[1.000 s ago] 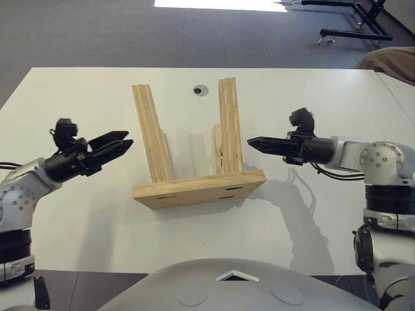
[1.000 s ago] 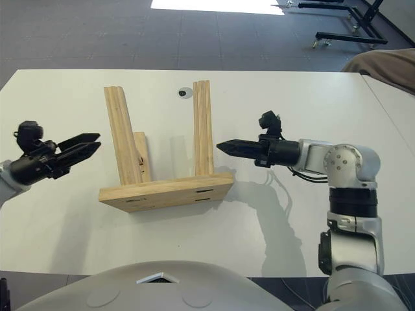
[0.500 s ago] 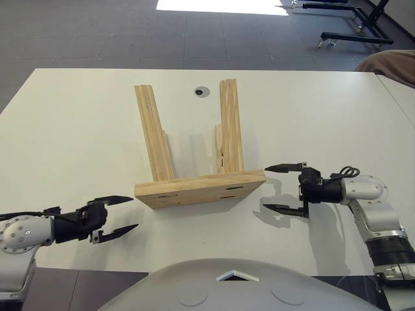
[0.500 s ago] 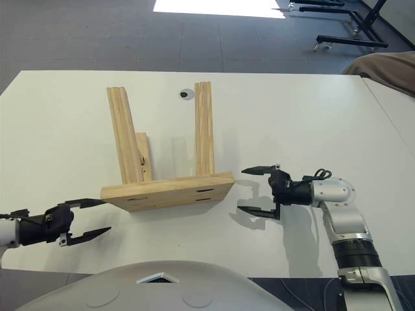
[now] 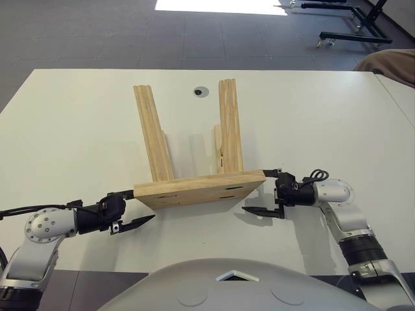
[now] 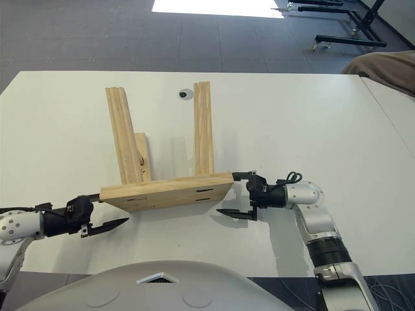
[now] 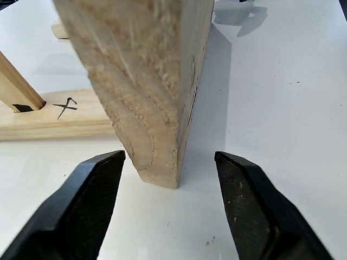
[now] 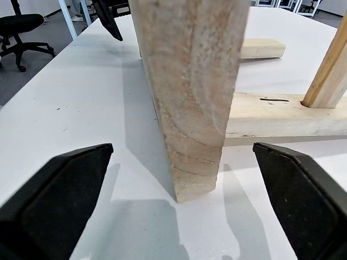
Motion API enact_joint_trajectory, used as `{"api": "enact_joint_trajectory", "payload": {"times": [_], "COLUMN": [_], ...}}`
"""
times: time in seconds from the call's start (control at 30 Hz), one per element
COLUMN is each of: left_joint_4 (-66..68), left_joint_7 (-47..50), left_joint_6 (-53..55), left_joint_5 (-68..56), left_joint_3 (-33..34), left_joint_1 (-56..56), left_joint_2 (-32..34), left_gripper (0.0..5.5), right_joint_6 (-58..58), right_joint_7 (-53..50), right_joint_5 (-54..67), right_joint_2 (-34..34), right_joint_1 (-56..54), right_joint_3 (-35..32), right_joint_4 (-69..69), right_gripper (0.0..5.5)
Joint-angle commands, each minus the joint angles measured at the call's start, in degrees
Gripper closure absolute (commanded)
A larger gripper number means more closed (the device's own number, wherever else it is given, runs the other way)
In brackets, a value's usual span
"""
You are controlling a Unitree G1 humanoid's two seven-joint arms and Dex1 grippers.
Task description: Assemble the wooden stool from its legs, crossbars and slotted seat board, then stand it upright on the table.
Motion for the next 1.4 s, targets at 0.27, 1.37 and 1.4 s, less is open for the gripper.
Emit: {"api": "enact_joint_trajectory", "payload": {"times": [0.27, 1.37, 1.4], "left_joint_4": [3.66, -12.68, -10.93], "left_joint_7": [-0.15, 22.04, 23.45], "left_joint_6": [-0.88, 65.12, 64.92], "left_joint_5": [0.49, -90.46, -93.18], "left_joint_3": [-4.53, 14.93, 14.47], "left_joint_1": [-5.03, -14.53, -15.57], "left_joint_2": [-0.23, 24.16, 24.18], "left_gripper": [3.99, 4.04, 4.04], "right_joint_6": [-3.11, 104.34, 104.34], "right_joint_7": [1.65, 9.35, 9.10], "right_joint_5": [-1.41, 74.88, 76.74], "right_joint_2": [0.16, -35.18, -35.77], "right_joint_1": [-2.31, -55.48, -56.78], "right_joint_3": [2.07, 20.63, 22.72], "right_joint_4": [4.59, -7.97, -7.35], "right_gripper": [2.84, 4.10, 4.10]}}
